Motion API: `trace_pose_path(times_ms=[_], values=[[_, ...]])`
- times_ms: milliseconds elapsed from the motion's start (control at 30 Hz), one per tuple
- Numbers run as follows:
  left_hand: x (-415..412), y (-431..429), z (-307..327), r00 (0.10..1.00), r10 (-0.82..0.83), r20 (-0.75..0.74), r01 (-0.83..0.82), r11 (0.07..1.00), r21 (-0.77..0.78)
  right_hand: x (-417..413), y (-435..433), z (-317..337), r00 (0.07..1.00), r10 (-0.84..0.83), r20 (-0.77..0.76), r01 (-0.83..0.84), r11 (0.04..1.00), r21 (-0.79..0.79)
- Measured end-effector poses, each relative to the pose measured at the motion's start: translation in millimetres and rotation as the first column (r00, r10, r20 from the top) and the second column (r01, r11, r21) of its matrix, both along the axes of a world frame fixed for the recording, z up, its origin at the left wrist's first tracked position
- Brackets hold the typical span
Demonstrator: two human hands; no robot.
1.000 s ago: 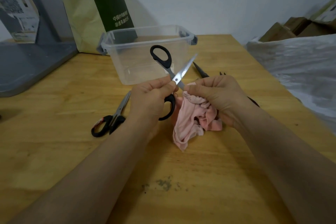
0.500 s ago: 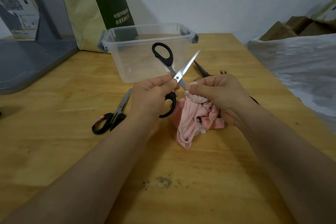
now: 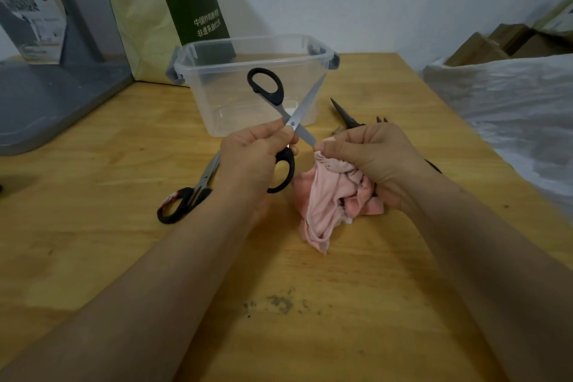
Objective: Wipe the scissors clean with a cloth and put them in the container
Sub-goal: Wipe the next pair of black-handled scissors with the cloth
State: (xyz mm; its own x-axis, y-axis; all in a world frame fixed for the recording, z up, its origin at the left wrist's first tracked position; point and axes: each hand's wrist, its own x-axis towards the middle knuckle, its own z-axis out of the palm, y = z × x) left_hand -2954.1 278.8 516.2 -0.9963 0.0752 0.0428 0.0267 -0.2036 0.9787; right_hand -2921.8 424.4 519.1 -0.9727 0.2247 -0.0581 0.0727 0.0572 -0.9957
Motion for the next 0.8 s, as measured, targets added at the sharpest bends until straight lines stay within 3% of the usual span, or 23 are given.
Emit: trace_pose_path(times_ms=[300, 500, 600, 667, 733, 800], values=[[2.4, 1.5, 3.8, 0.999, 0.029, 0.033, -0.03, 0.999, 0.041, 0.0, 1.9, 4.5, 0.998, 0.059, 0.003, -0.059, 0.998, 0.012], [-14.1, -16.2, 11.1, 0.958, 0.285, 0.027, -0.285, 0.958, 0.018, 7.6, 13.8, 3.0, 0.998, -0.037, 0.048, 0.03, 0.99, 0.137], [-6.7, -9.4, 9.4, 0.985, 0.142, -0.101, -0.153, 0.982, -0.111, 5.4, 20.1, 8.0, 0.978, -0.159, -0.138, 0.168, 0.984, 0.054], [-0.6, -0.8, 6.0, 0.988, 0.066, -0.136, -0.088, 0.982, -0.165, 1.5, 27.2, 8.4, 0.925, -0.226, -0.304, 0.29, 0.939, 0.183], [2.4, 2.8, 3.1, 0.991, 0.032, -0.133, -0.056, 0.981, -0.183, -0.9, 33.6, 7.9, 0.861, -0.285, -0.422, 0.445, 0.824, 0.351], [4.2, 4.0, 2.2, 0.995, 0.014, -0.102, -0.03, 0.986, -0.163, -0.1, 32.9, 8.7, 0.807, -0.292, -0.514, 0.518, 0.768, 0.376]])
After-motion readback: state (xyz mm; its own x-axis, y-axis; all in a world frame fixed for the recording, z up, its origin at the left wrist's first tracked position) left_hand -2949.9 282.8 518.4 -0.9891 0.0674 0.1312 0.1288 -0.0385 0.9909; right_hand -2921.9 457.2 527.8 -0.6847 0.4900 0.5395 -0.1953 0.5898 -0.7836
